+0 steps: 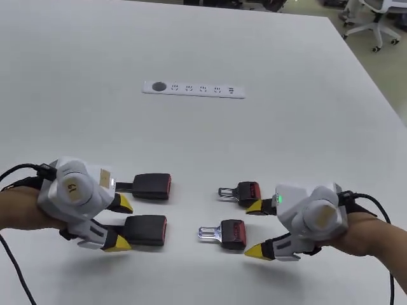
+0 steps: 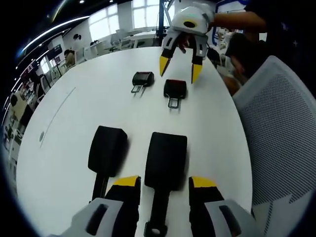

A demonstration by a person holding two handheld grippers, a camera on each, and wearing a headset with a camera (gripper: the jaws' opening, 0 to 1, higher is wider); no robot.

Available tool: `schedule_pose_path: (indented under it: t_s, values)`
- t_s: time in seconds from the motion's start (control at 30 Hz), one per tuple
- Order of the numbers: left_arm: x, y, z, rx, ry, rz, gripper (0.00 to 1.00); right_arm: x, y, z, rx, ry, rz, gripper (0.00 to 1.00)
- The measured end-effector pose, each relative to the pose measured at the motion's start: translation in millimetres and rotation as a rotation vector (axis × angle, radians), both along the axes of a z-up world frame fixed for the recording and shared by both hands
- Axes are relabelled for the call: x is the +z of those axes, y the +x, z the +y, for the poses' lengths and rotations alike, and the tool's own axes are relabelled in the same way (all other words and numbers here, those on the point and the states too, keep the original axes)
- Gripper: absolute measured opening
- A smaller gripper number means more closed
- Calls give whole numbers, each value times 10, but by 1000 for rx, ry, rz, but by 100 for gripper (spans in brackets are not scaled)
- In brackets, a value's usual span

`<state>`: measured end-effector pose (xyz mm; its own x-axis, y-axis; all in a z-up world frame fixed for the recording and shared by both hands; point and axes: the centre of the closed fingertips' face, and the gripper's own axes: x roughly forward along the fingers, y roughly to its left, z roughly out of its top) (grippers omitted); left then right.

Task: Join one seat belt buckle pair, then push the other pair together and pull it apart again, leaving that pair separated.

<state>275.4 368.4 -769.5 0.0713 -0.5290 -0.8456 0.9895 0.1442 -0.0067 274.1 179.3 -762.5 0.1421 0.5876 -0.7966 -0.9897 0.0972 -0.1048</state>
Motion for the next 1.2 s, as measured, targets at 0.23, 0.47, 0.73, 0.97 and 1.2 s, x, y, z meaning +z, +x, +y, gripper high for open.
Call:
schedule_pose_path:
  t_s: [0.23,0.47,0.73,0.97,1.2]
  values:
    - [-67,-7,-21,-25,25,9,37,-79,19,40,19,-17,16,36]
    - [-124,6,-15,-35,43,16,34,-143,23,82,31,-24,33,31]
    - [-110,0,-20,-40,20,14,33,-196,26,96,29,-26,44,32]
    - [-99,-1,-29,-47,23,14,33,-188,11,93,20,-24,47,31]
    - [-96,-4,-29,-41,34,17,32,-187,7,93,17,-26,47,31]
